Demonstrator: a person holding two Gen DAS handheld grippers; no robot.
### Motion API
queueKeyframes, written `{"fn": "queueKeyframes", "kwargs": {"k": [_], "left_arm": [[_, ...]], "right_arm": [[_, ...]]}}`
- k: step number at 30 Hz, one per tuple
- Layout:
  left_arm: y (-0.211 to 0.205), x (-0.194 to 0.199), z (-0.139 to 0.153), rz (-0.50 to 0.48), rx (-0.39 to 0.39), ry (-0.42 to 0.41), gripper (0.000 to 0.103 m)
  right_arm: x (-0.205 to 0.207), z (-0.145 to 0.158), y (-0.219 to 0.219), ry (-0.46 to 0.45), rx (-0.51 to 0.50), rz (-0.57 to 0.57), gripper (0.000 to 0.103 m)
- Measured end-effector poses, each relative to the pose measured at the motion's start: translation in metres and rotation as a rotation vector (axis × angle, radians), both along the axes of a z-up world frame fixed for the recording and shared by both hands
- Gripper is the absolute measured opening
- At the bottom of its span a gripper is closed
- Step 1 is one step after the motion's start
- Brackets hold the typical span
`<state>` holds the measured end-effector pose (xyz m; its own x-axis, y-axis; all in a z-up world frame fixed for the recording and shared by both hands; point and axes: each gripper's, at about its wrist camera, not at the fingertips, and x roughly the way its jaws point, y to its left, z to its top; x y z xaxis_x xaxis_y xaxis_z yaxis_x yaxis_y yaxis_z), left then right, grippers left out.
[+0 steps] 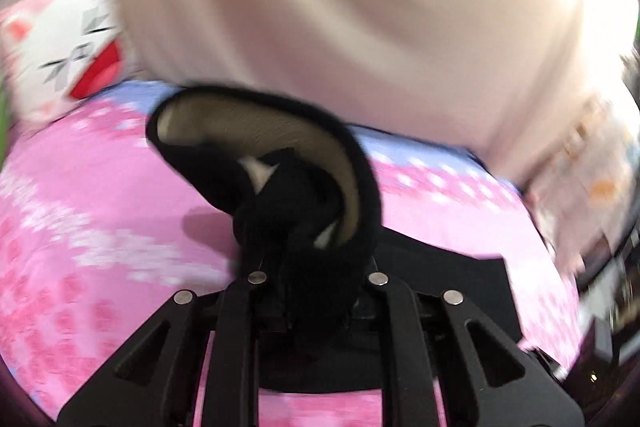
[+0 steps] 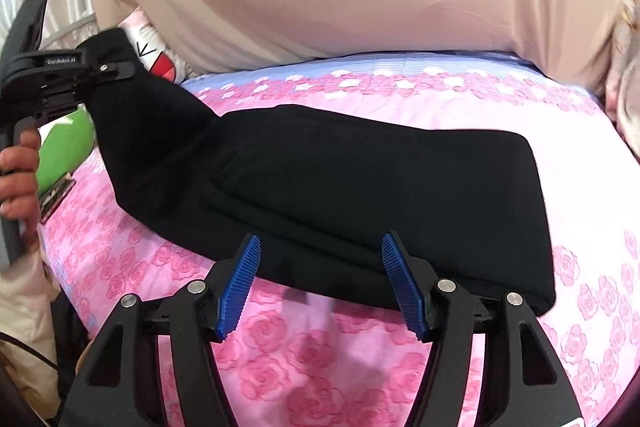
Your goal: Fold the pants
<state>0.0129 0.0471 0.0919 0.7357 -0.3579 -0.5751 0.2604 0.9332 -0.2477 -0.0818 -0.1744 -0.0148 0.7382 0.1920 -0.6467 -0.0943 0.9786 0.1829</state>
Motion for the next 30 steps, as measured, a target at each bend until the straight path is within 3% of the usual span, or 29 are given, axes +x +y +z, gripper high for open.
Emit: {"fn": "queueKeyframes", "kwargs": {"k": [4, 5, 8, 10, 11, 12, 13, 14, 16, 20, 25, 28, 30], "left_arm": [[-0.068, 0.007, -0.035, -0.101, 0.084, 0.08, 0.015], [-0.084, 0.016, -0.055, -0.109, 0.119, 0.135, 0.016], [-0.112, 0.02, -0.09, -0.09, 0.249, 0.194, 0.023], [-0.12, 0.007, -0.086, -0.089, 0.295, 0.16, 0.043], [-0.118, 0.002, -0.08, -0.086, 0.305, 0.149, 0.048], [-0.111, -0.006, -0.072, -0.079, 0.302, 0.144, 0.067], [-0.099, -0.012, -0.063, -0.084, 0.264, 0.137, 0.087], [-0.09, -0.018, -0.054, -0.095, 0.215, 0.122, 0.09], [-0.064, -0.031, -0.03, -0.079, 0.15, 0.079, 0.091], [-0.017, -0.039, -0.012, 0.047, 0.141, 0.026, 0.093], [0.028, -0.03, -0.03, 0.172, 0.156, 0.079, 0.093], [0.035, -0.029, -0.046, 0.198, 0.22, 0.1, 0.093], [0.034, -0.03, -0.054, 0.206, 0.251, 0.101, 0.093]], "right_arm": [[-0.007, -0.008, -0.025, 0.021, 0.031, -0.046, 0.062], [-0.009, -0.011, -0.032, 0.03, 0.037, -0.063, 0.062], [-0.015, -0.014, -0.047, 0.043, 0.055, -0.09, 0.062], [-0.019, -0.012, -0.054, 0.037, 0.044, -0.103, 0.062], [-0.02, -0.011, -0.056, 0.032, 0.041, -0.101, 0.062], [-0.02, -0.008, -0.057, 0.022, 0.041, -0.099, 0.063], [-0.019, -0.006, -0.058, 0.014, 0.051, -0.092, 0.064], [-0.017, -0.003, -0.058, 0.009, 0.073, -0.077, 0.064], [-0.007, 0.003, -0.055, 0.003, 0.142, -0.03, 0.068], [0.021, 0.005, -0.036, 0.013, 0.255, 0.07, 0.071], [0.06, -0.013, -0.008, 0.095, 0.335, 0.105, 0.071], [0.076, -0.028, -0.001, 0.148, 0.42, 0.088, 0.072], [0.082, -0.032, 0.005, 0.166, 0.417, 0.063, 0.072]]}}
